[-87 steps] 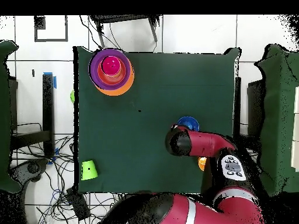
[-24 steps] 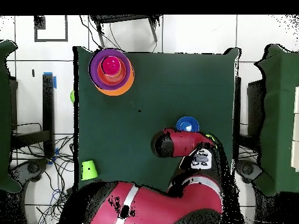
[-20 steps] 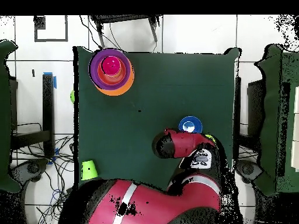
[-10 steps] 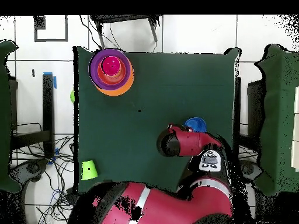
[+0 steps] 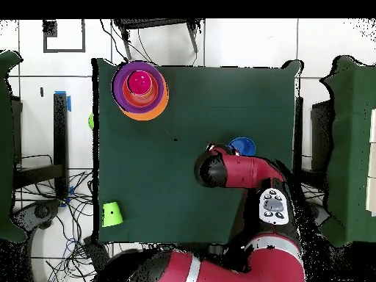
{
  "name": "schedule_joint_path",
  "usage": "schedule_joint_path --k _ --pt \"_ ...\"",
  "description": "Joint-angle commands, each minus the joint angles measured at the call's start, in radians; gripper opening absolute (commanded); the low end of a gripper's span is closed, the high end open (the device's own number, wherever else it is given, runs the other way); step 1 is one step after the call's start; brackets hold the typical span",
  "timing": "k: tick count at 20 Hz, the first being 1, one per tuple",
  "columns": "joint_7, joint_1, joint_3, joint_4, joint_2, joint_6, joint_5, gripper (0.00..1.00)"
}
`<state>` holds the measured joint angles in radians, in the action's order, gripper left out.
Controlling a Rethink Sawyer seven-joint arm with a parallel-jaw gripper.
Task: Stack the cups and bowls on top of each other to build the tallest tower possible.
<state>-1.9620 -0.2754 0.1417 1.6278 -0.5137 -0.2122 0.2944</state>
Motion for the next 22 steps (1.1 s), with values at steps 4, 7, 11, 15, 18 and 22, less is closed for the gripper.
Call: schedule_joint_path --k 4,7,11,15,18,22 --pt "-0.022 0.074 -0.125 -0.124 -0.103 -0.501 -0.127 0.00" --pt "-0.057 0.109 -0.109 -0.188 -0.110 -0.647 -0.156 0.00" --pt "-0.145 0.181 -0.072 -0.265 -0.121 -0.783 -0.182 0.00" --pt "-0.164 0.219 -0.065 -0.352 -0.095 -0.841 -0.186 0.00" --pt "-0.159 0.233 -0.065 -0.406 -0.072 -0.872 -0.191 0.00" --pt "-0.153 0.256 -0.057 -0.500 -0.036 -0.936 -0.190 0.00"
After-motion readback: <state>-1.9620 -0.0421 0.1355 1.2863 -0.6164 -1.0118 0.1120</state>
